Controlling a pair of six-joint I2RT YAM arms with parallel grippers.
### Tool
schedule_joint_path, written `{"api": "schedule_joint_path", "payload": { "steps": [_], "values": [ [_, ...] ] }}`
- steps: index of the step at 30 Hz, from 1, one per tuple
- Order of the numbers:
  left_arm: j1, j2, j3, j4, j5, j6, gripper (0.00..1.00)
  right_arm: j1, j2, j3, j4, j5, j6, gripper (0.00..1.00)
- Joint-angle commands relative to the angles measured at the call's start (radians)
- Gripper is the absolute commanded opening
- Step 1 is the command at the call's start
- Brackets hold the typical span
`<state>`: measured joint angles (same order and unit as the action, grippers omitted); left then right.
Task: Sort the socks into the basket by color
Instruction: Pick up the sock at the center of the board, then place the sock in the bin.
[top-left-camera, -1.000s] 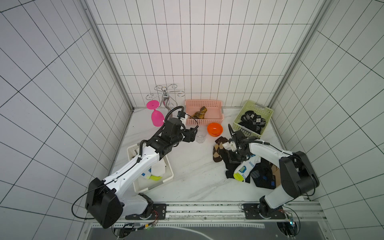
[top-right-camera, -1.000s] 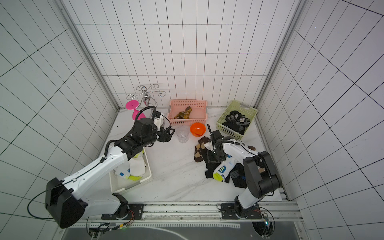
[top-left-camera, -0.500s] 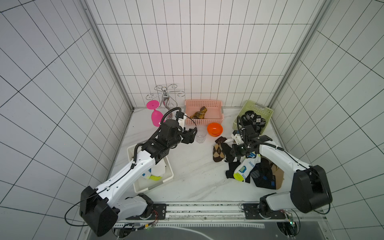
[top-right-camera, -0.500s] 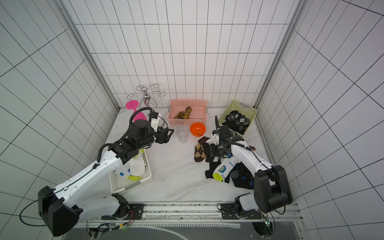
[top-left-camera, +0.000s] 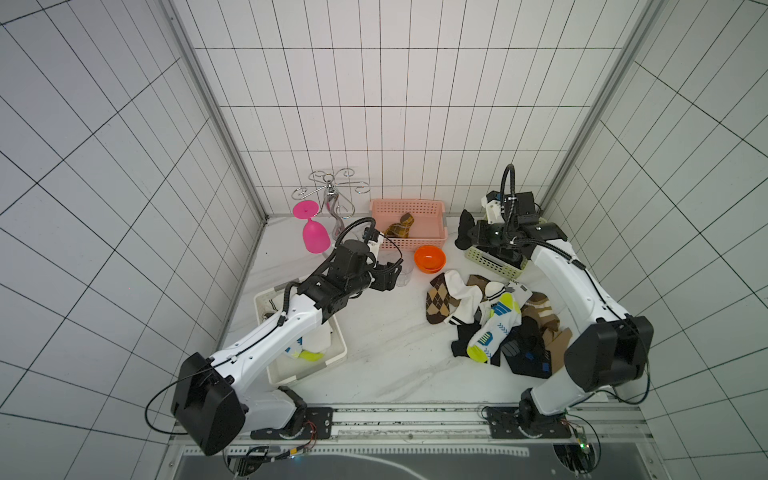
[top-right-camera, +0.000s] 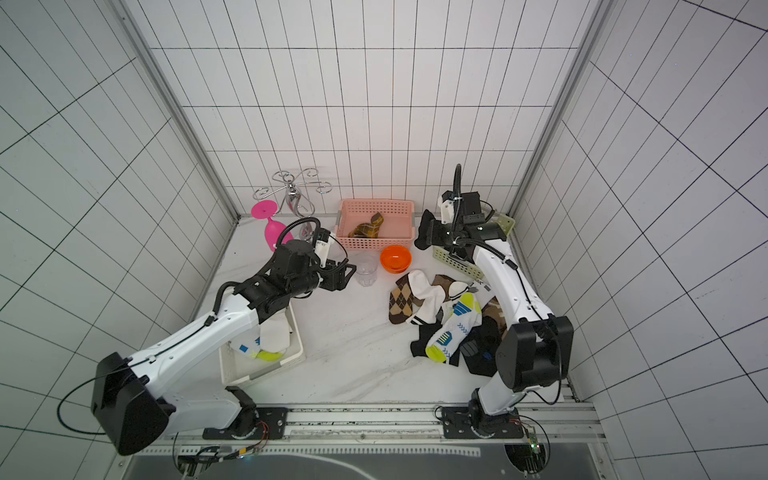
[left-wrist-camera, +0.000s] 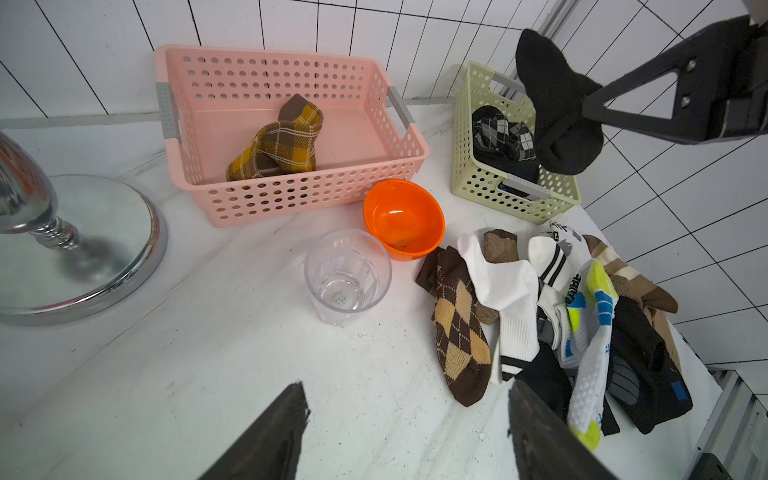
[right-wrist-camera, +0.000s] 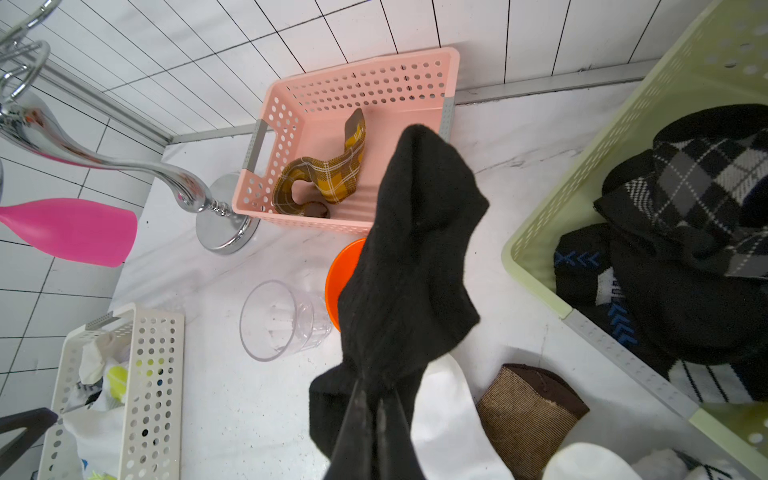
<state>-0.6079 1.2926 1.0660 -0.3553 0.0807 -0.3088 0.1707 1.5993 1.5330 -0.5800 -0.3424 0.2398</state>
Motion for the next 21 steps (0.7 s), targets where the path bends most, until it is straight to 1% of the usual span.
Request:
{"api": "schedule_joint_path", "payload": {
  "steps": [1,3,4,7,9,13,16,21],
  "values": [
    [-0.004,0.0,-0.012,0.033,0.011,0.015,0.77,0.001,0.015,0.066,-0.003,-0.017,0.025,0.0],
    [-0.004,0.007,-0.011,0.033,0.02,0.016,0.77,-0.012,0.016,0.059,0.045,0.056,0.029,0.0],
    [-0.004,0.01,-0.009,0.031,0.024,0.016,0.77,-0.027,0.027,0.066,0.065,0.062,0.035,0.0],
    [-0.004,0.017,-0.006,0.032,0.037,0.011,0.77,-0.082,0.093,0.122,0.106,0.094,0.065,0.0],
    [-0.008,0.014,-0.008,0.03,0.039,0.011,0.77,-0.102,0.133,0.144,0.148,0.182,0.058,0.0],
    [-0.021,0.002,-0.023,0.03,0.033,0.009,0.78,-0.157,0.215,0.172,0.224,0.256,0.06,0.0],
    [-0.035,-0.003,-0.036,0.031,0.033,0.001,0.78,-0.192,0.279,0.189,0.293,0.27,0.055,0.0],
    [-0.061,0.002,-0.05,0.03,0.019,-0.008,0.78,-0.233,0.416,0.264,0.288,0.253,0.05,0.0]
  ]
}}
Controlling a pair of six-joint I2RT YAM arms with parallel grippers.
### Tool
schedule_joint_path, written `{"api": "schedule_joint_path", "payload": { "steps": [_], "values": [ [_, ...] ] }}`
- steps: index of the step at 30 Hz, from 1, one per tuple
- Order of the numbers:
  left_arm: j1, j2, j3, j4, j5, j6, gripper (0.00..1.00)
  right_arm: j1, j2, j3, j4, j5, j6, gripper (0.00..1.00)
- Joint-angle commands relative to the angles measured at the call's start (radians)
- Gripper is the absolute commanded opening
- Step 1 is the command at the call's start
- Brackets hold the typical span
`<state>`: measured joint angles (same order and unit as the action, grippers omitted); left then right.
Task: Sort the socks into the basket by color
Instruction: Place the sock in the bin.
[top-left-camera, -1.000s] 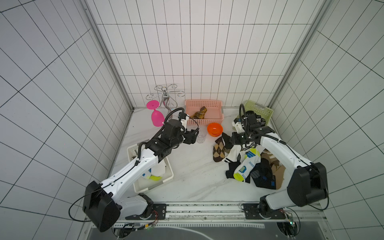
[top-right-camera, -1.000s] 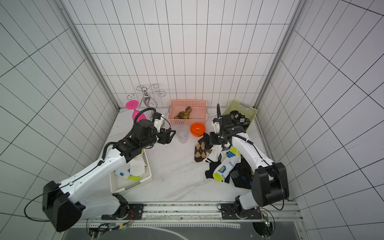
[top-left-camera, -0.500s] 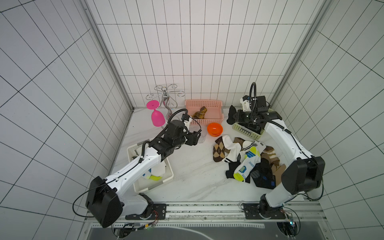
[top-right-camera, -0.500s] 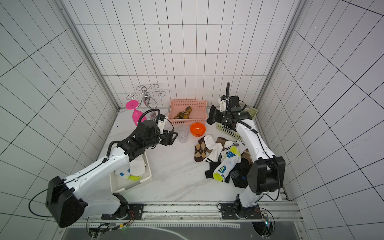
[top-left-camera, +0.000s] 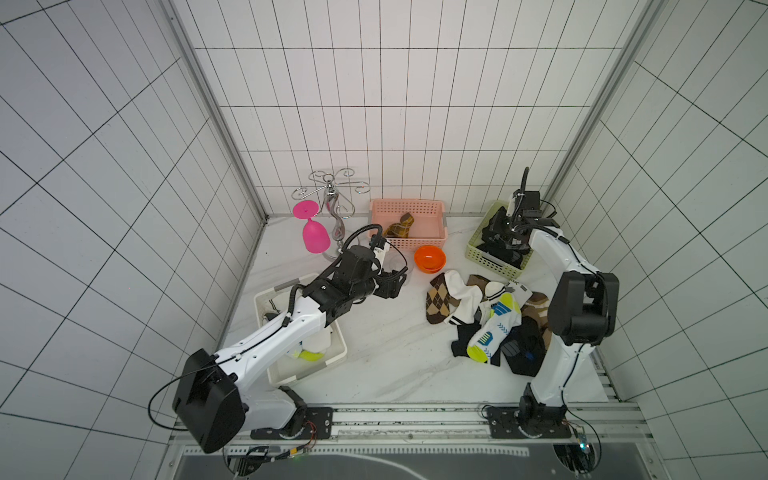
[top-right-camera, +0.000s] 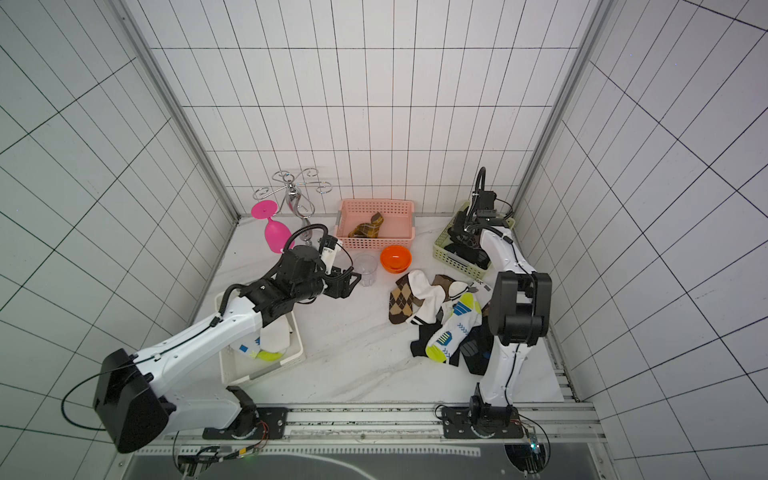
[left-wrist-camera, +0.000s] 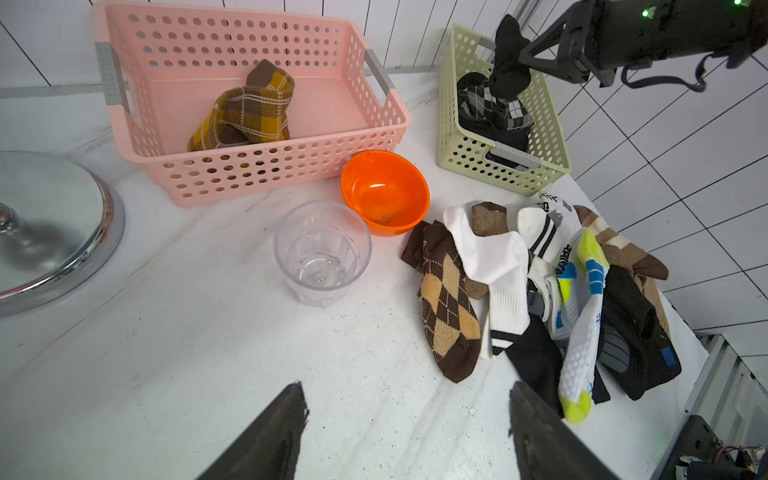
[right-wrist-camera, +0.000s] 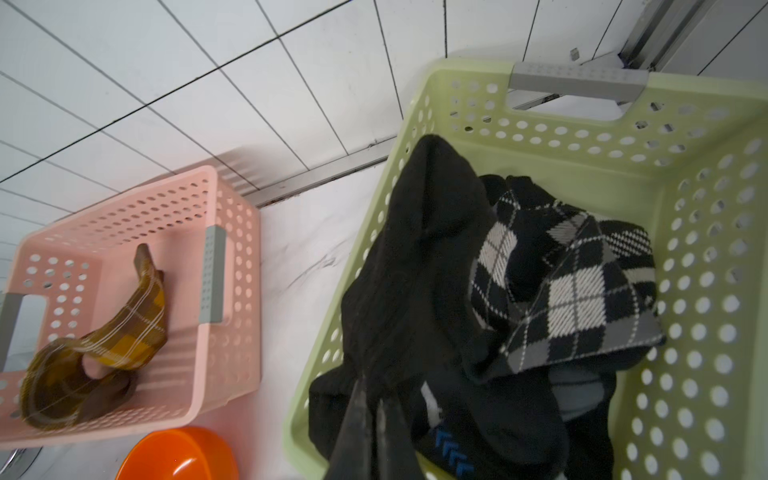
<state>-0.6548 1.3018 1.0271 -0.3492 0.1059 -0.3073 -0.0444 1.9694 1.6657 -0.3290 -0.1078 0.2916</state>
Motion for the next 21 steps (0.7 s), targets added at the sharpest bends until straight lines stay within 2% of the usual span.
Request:
{"api": "schedule_joint_path", "payload": {
  "steps": [1,11,13,15,16,21],
  "values": [
    [-0.018,-0.004,-0.012,0.024,-0.008,-0.01,0.78,-0.024,0.065,0.136,0.036,0.017,-0.002,0.0],
    [-0.057,0.037,0.003,0.021,-0.043,-0.024,0.79,-0.084,0.181,0.131,0.031,-0.035,0.033,0.01],
    [-0.066,0.05,0.011,0.021,-0.05,-0.025,0.79,-0.087,0.186,0.123,0.031,-0.044,0.038,0.12],
    [-0.076,0.065,0.02,0.021,-0.057,-0.025,0.79,-0.088,0.187,0.121,0.034,-0.055,0.045,0.3],
    [-0.078,0.071,0.023,0.021,-0.06,-0.026,0.8,-0.087,0.189,0.121,0.036,-0.063,0.047,0.35],
    [-0.095,0.095,0.028,0.022,-0.072,-0.029,0.8,-0.087,0.171,0.128,0.035,-0.075,0.07,0.5]
  ]
}}
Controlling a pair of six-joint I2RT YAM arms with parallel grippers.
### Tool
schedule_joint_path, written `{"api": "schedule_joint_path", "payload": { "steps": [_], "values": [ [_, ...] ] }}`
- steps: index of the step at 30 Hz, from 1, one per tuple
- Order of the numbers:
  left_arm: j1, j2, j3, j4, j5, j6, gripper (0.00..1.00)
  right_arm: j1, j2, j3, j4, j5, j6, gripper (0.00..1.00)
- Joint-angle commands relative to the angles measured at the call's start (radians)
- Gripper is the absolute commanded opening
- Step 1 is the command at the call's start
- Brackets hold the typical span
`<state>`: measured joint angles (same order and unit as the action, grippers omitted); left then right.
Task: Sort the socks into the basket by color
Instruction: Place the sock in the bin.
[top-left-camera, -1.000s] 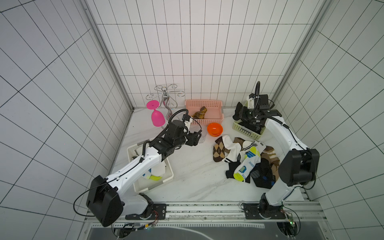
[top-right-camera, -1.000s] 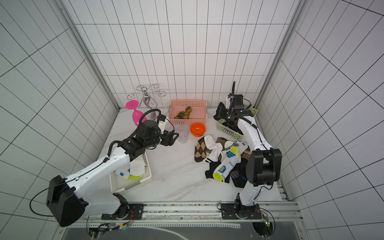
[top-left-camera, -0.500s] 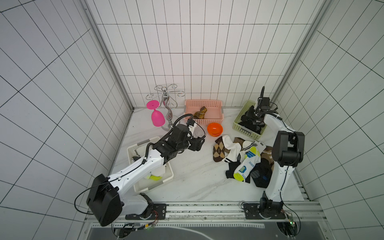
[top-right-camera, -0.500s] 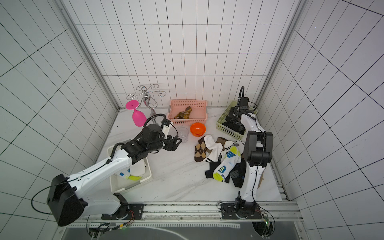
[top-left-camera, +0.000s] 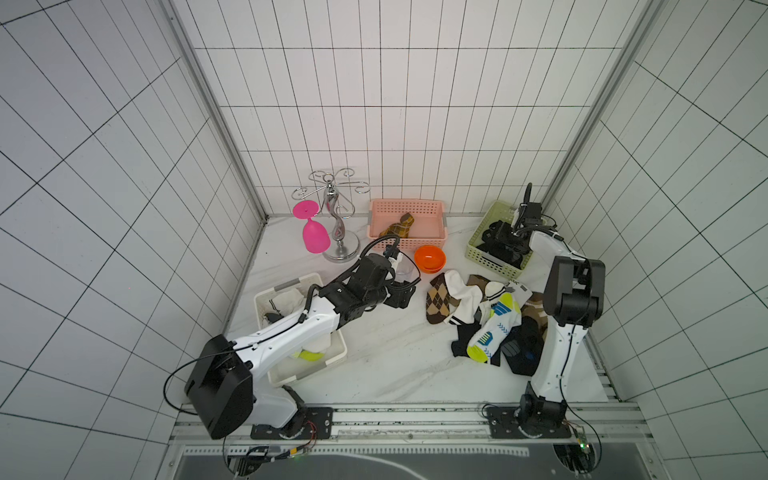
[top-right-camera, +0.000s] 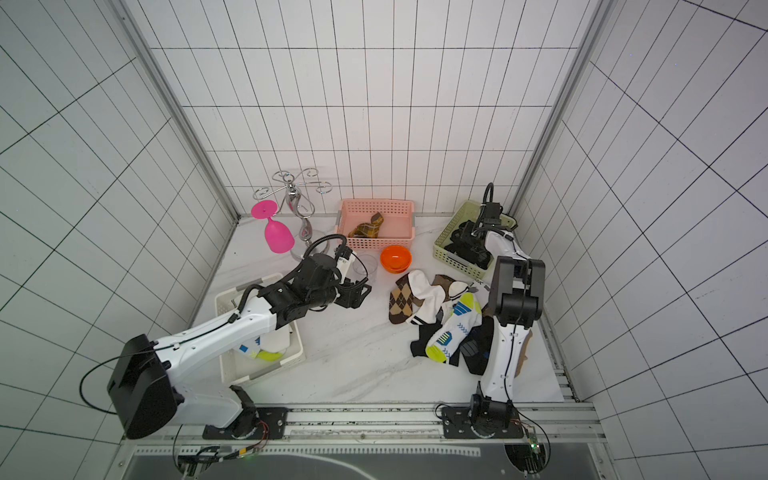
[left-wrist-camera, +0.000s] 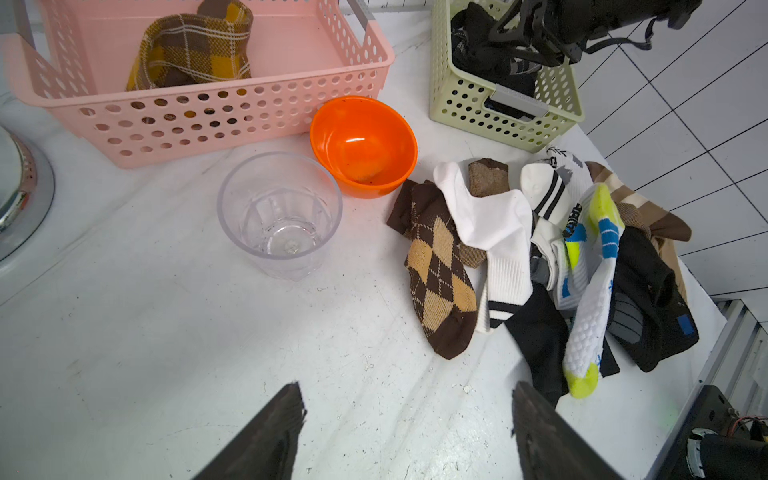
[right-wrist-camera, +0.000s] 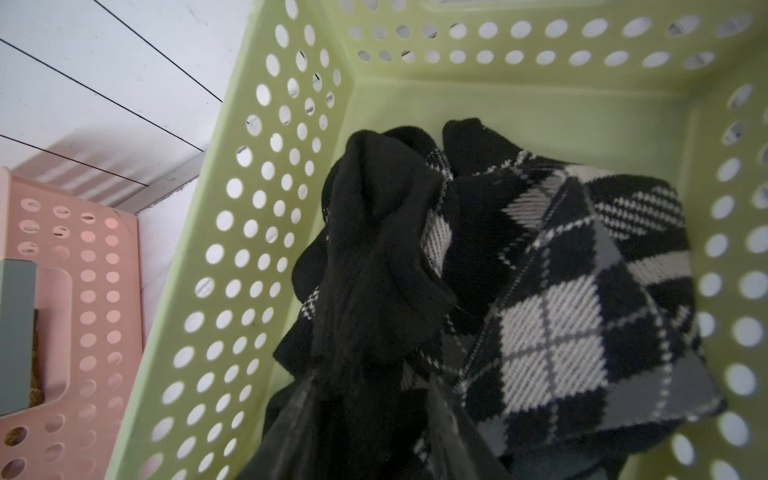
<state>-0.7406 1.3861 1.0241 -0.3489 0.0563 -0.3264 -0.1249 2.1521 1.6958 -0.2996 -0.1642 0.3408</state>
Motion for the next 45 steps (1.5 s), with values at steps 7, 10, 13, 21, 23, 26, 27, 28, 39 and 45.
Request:
{"api": "schedule_joint_path", "payload": {
  "steps": [7,10,13,21,23,26,27,28,39,45],
  "values": [
    [-0.03,0.046,0.04,0.045,-0.028,0.002,0.8,0.003,-0.075,0.092,0.002,-0.012,0.033,0.69],
    [-0.039,0.073,0.048,0.057,-0.026,0.01,0.81,0.012,-0.121,0.073,0.0,0.009,0.035,0.82],
    [-0.046,0.103,0.059,0.065,-0.018,0.016,0.81,0.022,-0.172,0.045,0.001,0.025,0.04,0.92],
    [-0.057,0.241,0.113,0.1,0.018,0.038,0.81,0.129,-0.381,-0.133,0.016,0.015,0.08,0.99],
    [-0.061,0.274,0.122,0.122,0.027,0.045,0.81,0.173,-0.44,-0.189,0.031,0.013,0.088,0.99],
    [-0.067,0.334,0.149,0.137,0.042,0.05,0.81,0.237,-0.526,-0.259,0.033,-0.006,0.107,0.99],
    [-0.072,0.353,0.159,0.143,0.04,0.052,0.81,0.26,-0.553,-0.281,0.034,-0.014,0.109,0.99],
    [-0.075,0.372,0.168,0.149,0.039,0.053,0.81,0.28,-0.581,-0.299,0.034,-0.018,0.11,0.99],
    [-0.084,0.572,0.267,0.214,-0.024,0.063,0.82,0.357,-0.791,-0.401,-0.002,-0.096,0.1,1.0],
    [-0.085,0.674,0.315,0.23,-0.046,0.079,0.82,0.357,-0.819,-0.393,-0.074,-0.122,0.072,1.0]
  ]
}}
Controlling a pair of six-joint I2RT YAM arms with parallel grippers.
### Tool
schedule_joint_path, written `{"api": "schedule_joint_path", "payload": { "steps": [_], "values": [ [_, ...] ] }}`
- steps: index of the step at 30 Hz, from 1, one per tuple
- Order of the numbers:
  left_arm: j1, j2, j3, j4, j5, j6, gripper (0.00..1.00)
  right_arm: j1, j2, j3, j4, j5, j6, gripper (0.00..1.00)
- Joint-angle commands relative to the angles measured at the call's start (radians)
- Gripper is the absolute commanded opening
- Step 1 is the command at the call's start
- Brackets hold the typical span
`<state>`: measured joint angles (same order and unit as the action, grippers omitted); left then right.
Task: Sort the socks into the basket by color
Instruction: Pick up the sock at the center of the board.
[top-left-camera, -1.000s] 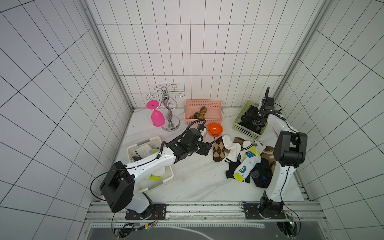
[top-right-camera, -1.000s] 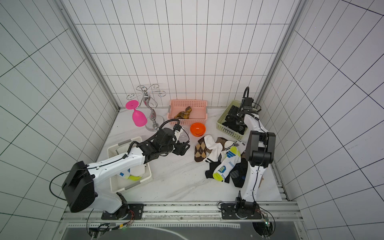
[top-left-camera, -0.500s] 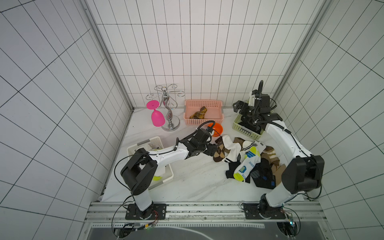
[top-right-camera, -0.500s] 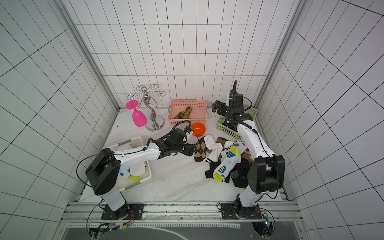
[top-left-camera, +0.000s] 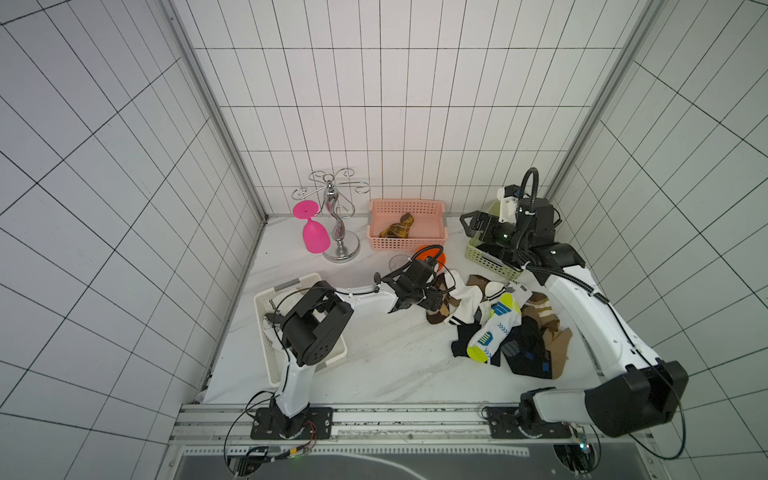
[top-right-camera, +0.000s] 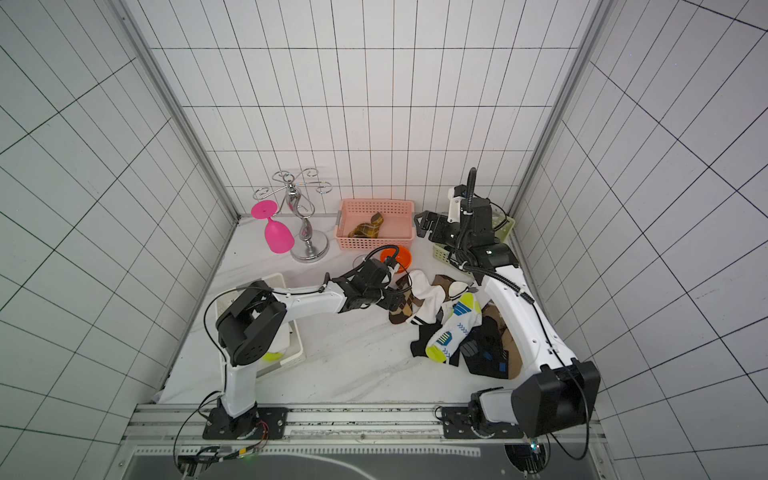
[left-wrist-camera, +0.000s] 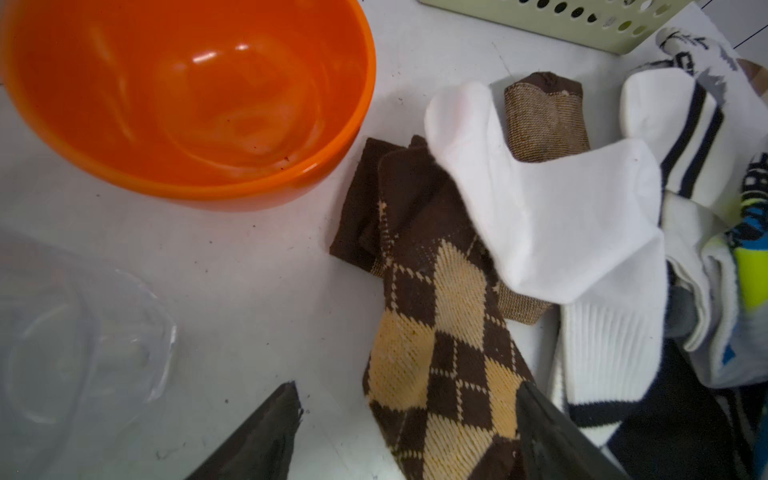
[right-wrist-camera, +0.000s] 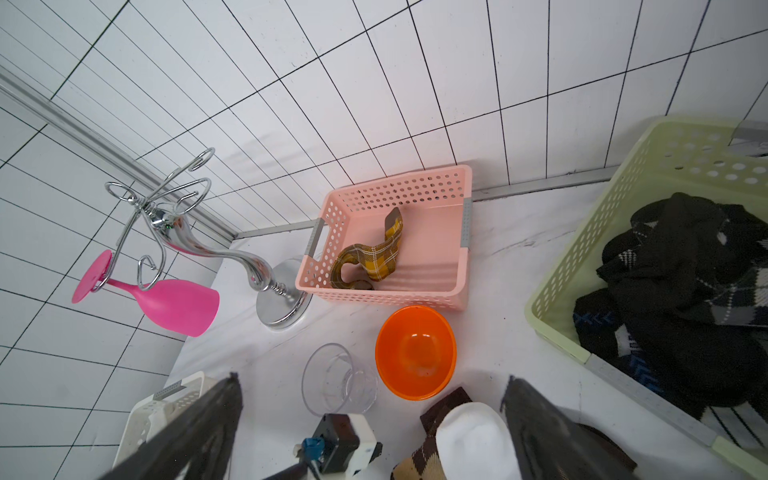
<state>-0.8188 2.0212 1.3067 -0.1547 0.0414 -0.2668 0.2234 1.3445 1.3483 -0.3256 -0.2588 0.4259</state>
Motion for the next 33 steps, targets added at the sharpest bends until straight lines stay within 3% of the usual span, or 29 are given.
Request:
{"api": "schedule_joint_path", "payload": {
  "steps": [1,6,9,16,21,33],
  "values": [
    [-0.006,0.052,0.039,0.039,-0.034,0.022,0.82,0.008,-0.016,-0.049,-0.05,-0.029,-0.017,1.0],
    [-0.008,0.099,0.052,0.071,-0.044,0.029,0.78,0.008,-0.019,-0.05,-0.059,-0.039,-0.031,1.0],
    [-0.008,0.102,0.054,0.092,-0.041,0.032,0.7,0.008,-0.026,-0.062,-0.051,-0.048,-0.026,0.99],
    [-0.017,0.049,0.025,0.117,-0.053,0.032,0.25,0.008,-0.035,-0.074,-0.05,-0.049,-0.028,0.99],
    [-0.018,-0.051,-0.028,0.124,-0.074,0.045,0.02,0.008,-0.036,-0.072,-0.053,-0.048,-0.031,0.99],
    [-0.06,-0.365,-0.114,0.004,-0.036,0.152,0.0,0.008,-0.036,-0.072,-0.054,-0.052,-0.031,0.99]
  ]
}}
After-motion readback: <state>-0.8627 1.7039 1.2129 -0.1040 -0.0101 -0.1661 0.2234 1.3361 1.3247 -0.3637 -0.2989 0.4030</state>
